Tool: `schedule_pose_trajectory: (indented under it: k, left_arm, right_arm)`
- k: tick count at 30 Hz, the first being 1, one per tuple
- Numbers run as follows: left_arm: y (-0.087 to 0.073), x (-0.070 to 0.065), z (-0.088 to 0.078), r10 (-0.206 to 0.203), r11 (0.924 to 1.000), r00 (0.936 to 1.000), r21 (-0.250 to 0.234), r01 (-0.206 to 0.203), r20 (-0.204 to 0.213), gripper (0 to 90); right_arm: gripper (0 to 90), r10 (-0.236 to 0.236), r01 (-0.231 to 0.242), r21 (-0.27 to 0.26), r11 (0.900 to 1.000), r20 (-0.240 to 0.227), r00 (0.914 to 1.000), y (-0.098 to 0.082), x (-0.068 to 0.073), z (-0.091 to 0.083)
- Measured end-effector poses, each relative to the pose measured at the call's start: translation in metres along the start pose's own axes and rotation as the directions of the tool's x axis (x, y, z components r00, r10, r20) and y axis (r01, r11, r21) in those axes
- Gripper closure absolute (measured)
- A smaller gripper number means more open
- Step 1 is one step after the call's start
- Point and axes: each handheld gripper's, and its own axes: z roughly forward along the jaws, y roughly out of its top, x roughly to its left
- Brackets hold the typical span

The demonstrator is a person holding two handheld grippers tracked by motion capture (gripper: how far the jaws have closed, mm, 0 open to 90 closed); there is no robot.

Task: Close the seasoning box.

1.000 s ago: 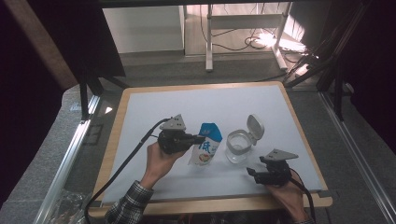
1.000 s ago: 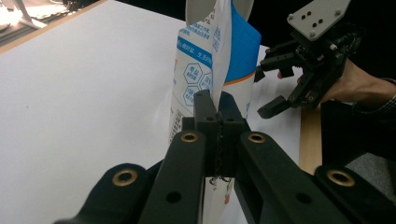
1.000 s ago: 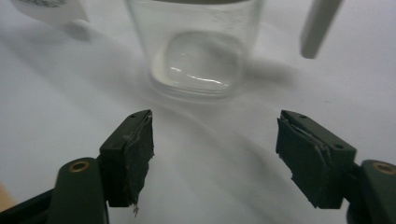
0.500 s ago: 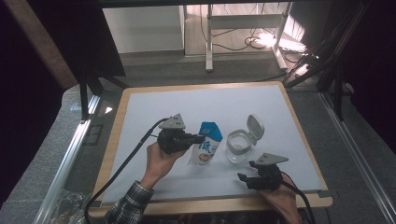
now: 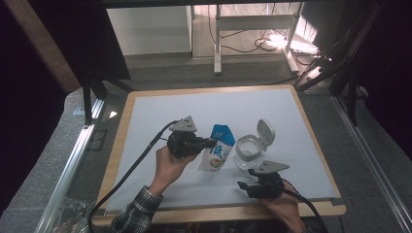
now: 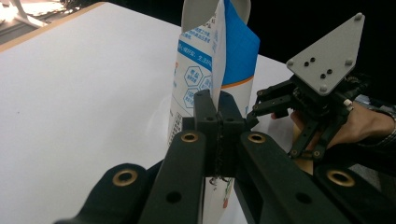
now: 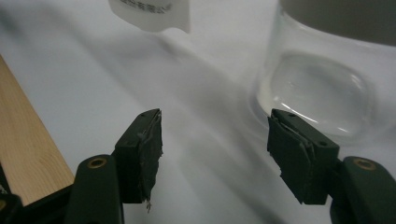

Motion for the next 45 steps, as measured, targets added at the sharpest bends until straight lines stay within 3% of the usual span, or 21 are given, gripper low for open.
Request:
schedule_pose_trajectory:
  k: [13, 22, 29, 45]
  left_arm:
    - [0.001, 0.003, -0.001, -0.008, 1.0000, 0.9998, -0.001, 0.008, -0.016, 90.0]
    - [0.007, -0.002, 0.001, 0.020, 0.9996, 0.9995, 0.020, -0.020, -0.026, 90.0]
    - [0.012, -0.003, 0.000, -0.013, 0.9999, 0.9999, -0.009, 0.013, 0.005, 90.0]
    - [0.016, -0.004, -0.011, -0.025, 0.9997, 0.9997, -0.005, 0.025, -0.004, 90.0]
  right_arm:
    - [38.5, -0.037, 0.036, -0.027, 0.999, -0.036, 0.9987, 0.016, 0.016, 0.024]
    - [38.4, -0.065, 0.064, -0.035, 0.997, -0.018, 0.9977, 0.023, 0.021, 0.040]
    - [38.8, -0.059, 0.059, -0.038, 0.997, 0.000, 0.9982, 0.028, 0.027, 0.049]
    - [38.3, -0.039, 0.042, -0.073, 0.996, 0.038, 0.9985, 0.045, 0.036, 0.065]
